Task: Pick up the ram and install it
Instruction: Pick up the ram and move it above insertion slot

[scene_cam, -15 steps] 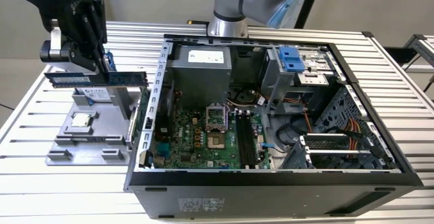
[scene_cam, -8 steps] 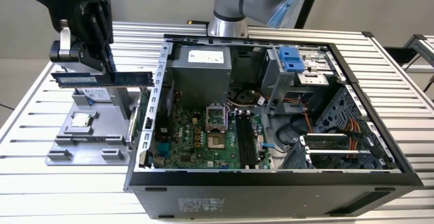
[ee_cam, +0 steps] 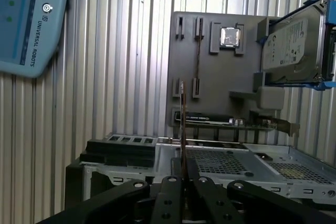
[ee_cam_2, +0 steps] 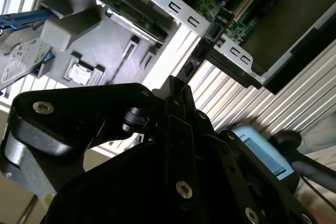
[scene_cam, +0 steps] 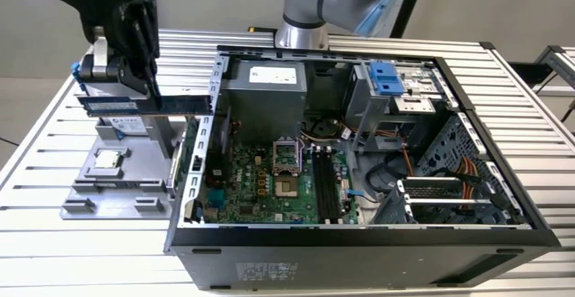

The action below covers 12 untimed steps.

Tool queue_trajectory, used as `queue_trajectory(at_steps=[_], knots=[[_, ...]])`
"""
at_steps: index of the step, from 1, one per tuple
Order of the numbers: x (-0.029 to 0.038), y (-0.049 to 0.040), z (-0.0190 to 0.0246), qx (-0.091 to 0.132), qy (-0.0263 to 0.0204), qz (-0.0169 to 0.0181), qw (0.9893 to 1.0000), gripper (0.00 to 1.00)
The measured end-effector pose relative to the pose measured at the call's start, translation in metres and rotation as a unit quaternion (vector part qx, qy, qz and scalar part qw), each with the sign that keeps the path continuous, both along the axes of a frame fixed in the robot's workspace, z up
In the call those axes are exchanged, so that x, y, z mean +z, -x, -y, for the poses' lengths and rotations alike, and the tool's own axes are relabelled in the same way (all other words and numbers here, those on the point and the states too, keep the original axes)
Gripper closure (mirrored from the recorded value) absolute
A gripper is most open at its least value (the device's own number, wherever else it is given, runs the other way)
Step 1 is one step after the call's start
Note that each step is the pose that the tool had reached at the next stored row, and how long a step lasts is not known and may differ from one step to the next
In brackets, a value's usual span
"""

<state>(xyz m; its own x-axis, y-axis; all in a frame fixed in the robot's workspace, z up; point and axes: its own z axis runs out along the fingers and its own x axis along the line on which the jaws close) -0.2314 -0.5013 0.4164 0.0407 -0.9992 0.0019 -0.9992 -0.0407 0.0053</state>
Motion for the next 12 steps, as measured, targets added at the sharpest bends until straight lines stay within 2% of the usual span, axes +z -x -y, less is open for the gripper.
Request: queue_trajectory(at_steps=[10,12], knots=[[0.0000,-0.0121,0.0000,0.000,0.0000,-0.0006,1.0000,1.00],[0.0000,-0.0188,0.0000,0.000,0.0000,-0.0008,1.0000,1.00]])
